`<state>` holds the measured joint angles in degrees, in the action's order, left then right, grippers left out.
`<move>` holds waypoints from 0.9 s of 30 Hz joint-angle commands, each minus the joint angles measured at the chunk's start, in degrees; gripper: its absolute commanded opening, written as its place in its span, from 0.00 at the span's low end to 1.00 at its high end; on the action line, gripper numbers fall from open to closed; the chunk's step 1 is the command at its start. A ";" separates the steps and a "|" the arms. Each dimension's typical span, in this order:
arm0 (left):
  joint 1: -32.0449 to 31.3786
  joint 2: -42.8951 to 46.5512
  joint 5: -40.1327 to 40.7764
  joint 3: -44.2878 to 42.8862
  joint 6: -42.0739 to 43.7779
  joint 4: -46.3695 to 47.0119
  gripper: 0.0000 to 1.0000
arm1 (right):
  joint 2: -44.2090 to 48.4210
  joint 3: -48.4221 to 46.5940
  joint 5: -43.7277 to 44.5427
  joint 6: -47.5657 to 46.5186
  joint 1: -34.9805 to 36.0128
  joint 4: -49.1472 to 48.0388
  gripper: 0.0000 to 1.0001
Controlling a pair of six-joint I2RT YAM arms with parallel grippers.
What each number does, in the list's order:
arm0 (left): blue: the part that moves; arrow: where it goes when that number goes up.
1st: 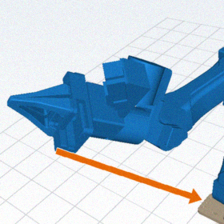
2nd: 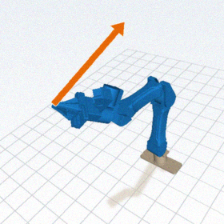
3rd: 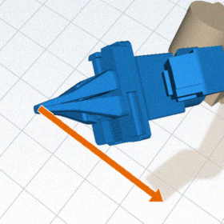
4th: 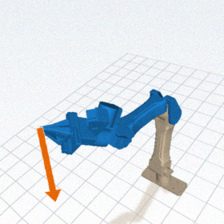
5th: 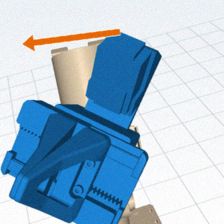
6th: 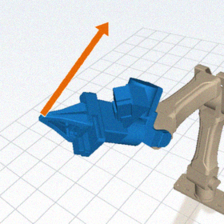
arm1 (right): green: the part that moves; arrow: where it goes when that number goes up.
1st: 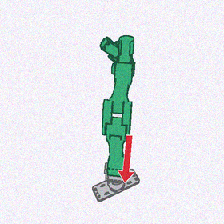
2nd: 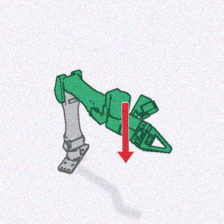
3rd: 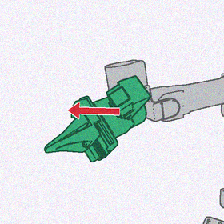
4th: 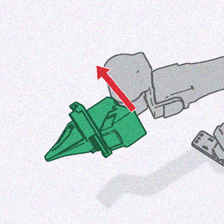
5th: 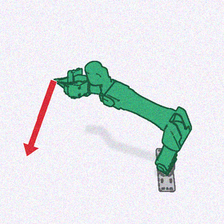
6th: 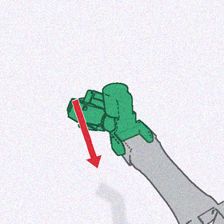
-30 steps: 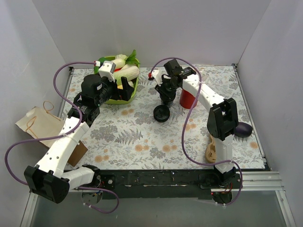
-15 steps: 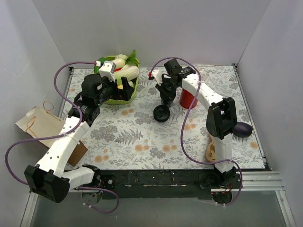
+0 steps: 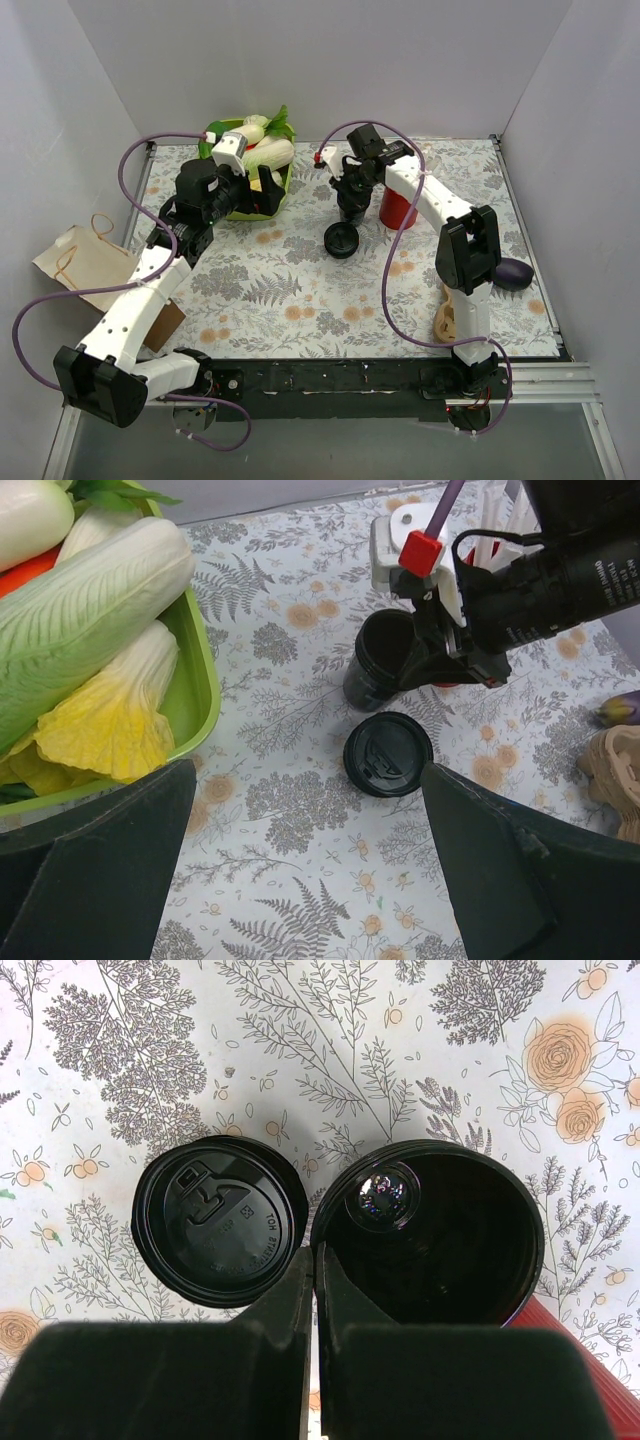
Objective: Pack the takeout coffee
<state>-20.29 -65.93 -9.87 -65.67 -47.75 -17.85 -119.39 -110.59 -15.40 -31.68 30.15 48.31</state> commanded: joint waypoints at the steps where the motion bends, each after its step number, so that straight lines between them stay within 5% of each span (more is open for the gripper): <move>1: 0.34 0.89 -1.73 2.29 0.38 0.01 0.98 | 4.34 -1.30 -2.35 -0.22 -0.27 -1.29 0.01; 15: -0.01 -4.46 -13.68 9.33 -7.53 7.30 0.98 | 10.32 4.41 -7.37 -1.81 -0.27 -10.33 0.01; 23: -0.01 -3.34 -11.14 6.97 -5.70 5.37 0.98 | 12.86 0.56 -5.69 -2.15 1.13 -10.17 0.01; 27: 0.08 -1.05 -3.60 2.49 -4.55 0.46 0.98 | 15.41 -1.12 -5.34 -5.84 3.51 -8.60 0.01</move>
<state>-20.34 -71.29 -19.94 -57.36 -53.98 -13.67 -110.15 -107.22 -20.60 -34.15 31.11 39.94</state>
